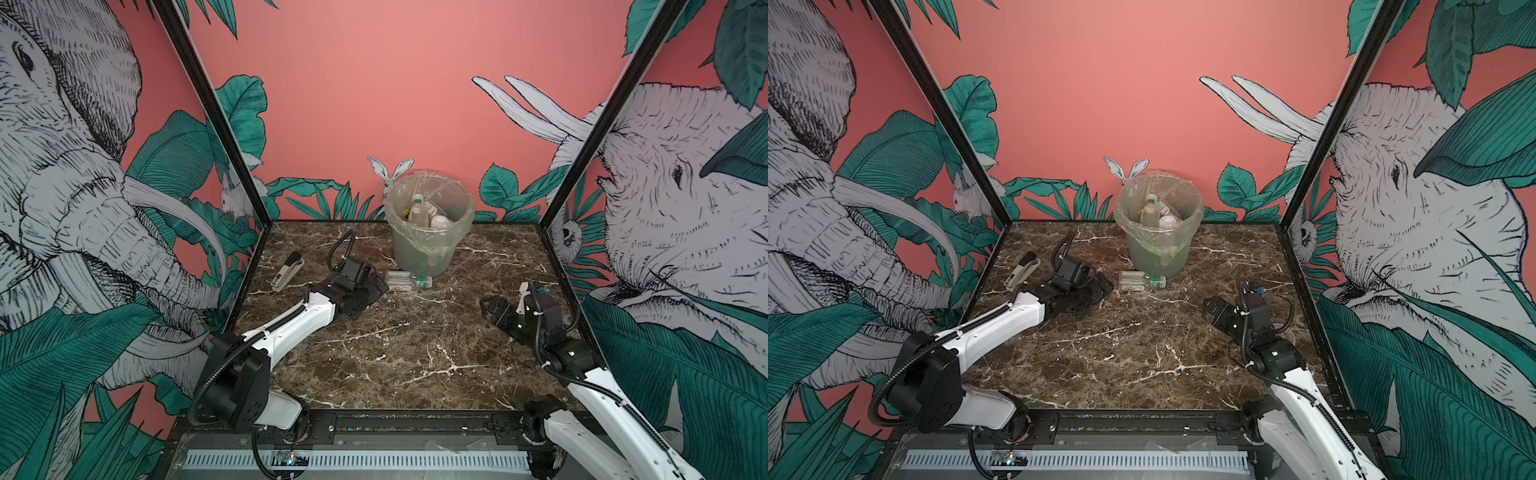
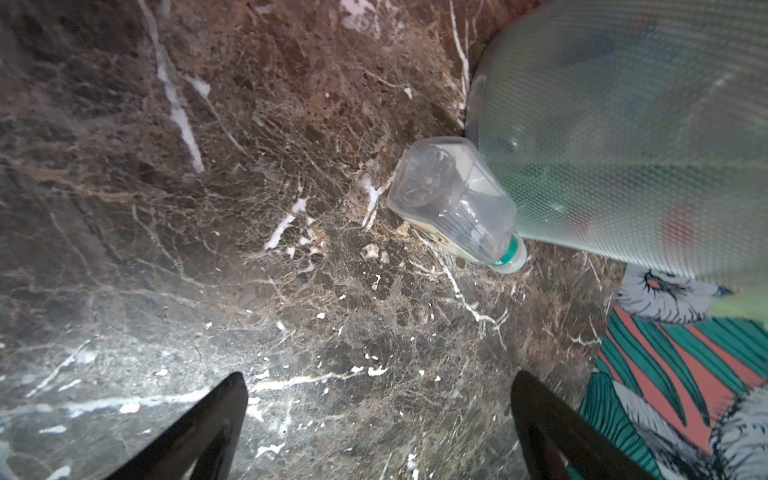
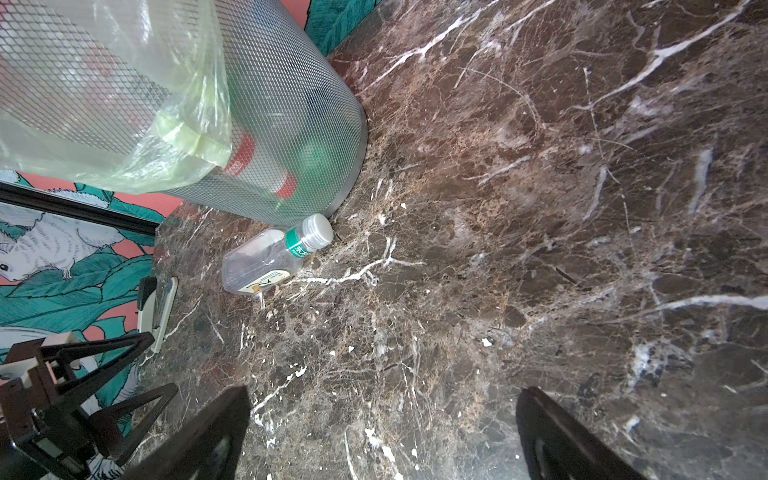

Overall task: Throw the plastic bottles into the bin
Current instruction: 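Move the left gripper to the small clear green-cap bottle beside the bin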

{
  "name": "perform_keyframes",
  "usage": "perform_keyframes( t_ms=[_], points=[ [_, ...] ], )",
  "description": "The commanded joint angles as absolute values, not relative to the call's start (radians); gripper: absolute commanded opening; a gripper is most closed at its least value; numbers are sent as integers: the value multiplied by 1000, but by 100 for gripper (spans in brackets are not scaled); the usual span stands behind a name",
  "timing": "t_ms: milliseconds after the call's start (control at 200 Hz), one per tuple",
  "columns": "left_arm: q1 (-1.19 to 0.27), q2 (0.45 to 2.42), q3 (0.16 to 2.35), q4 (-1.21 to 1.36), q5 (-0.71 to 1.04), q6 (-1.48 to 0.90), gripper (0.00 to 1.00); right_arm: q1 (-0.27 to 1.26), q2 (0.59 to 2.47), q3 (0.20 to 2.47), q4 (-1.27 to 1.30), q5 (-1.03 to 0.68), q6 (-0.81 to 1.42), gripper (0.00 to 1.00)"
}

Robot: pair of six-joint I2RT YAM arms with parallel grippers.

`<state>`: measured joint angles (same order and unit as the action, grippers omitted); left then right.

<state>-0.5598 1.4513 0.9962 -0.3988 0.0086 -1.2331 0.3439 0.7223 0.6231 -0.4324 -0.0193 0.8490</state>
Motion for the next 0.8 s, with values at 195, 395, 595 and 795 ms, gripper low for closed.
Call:
perform_keyframes(
  t_ms=[195, 395, 595, 795],
  points=[
    [-570, 1582, 1164, -544, -31, -1459, 99, 336, 700, 640, -469, 20, 775, 99],
    [-576, 1651, 1242, -575, -26, -1509, 99, 333, 687, 631, -481, 25, 769, 99],
    [-586, 1670, 1172, -426, -22, -1664, 99, 332, 680, 630, -497, 23, 761, 99],
    [-609, 1713, 1215, -384, -70, -1718, 99, 331, 669, 621, -505, 22, 761, 99]
  ],
)
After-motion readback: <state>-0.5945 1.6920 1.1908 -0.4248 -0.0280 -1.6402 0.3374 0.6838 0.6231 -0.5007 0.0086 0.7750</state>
